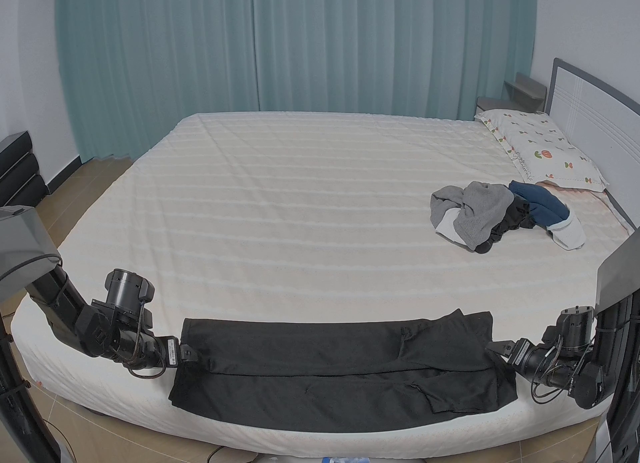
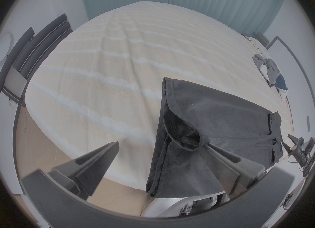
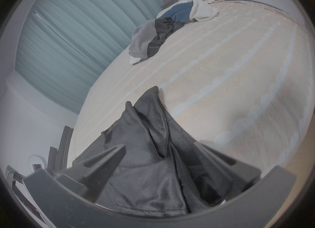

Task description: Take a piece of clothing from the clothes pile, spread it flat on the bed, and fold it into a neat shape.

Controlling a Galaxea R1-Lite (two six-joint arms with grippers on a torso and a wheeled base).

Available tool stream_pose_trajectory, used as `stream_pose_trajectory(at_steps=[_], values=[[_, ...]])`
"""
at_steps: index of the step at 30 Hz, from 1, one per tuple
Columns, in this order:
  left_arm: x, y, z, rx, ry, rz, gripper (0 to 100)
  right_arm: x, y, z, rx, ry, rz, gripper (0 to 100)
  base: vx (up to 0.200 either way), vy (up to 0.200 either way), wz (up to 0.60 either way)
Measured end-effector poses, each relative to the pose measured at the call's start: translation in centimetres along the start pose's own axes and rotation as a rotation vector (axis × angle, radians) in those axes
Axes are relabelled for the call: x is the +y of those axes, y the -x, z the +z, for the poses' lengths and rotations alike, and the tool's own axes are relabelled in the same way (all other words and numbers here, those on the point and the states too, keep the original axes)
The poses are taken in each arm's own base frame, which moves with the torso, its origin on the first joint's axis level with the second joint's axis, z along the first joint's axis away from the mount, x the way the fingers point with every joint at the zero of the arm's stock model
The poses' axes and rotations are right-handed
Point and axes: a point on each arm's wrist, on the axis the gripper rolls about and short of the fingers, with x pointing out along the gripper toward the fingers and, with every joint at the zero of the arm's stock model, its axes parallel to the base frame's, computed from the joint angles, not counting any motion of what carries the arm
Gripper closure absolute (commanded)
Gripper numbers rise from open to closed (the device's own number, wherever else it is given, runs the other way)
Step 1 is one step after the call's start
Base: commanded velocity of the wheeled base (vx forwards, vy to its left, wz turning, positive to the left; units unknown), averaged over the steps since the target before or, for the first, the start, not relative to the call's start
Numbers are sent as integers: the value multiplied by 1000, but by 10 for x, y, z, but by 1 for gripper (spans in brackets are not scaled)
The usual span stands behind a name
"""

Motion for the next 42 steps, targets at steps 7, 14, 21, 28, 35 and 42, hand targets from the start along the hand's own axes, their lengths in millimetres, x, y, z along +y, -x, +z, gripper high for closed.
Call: stream_pose_trajectory(at_steps=[7,14,21,28,35,42], values=[[5,3,8,-26,27,-21,0,-4,5,10,-15,-45,37,0,0,0,0],[13,9,14,-30,51,-101,0,-9,4,22,-31,-136,83,0,0,0,0],[23,16,10,24,-2,-115,0,-12,4,26,-44,-147,88,0,0,0,0],[31,29,13,11,12,-141,0,-13,3,28,-47,-151,86,0,0,0,0],[28,29,16,-2,4,-179,0,-13,2,28,-47,-172,88,0,0,0,0],[18,9,20,-37,10,-220,0,-13,0,27,-8,-215,125,0,0,0,0]])
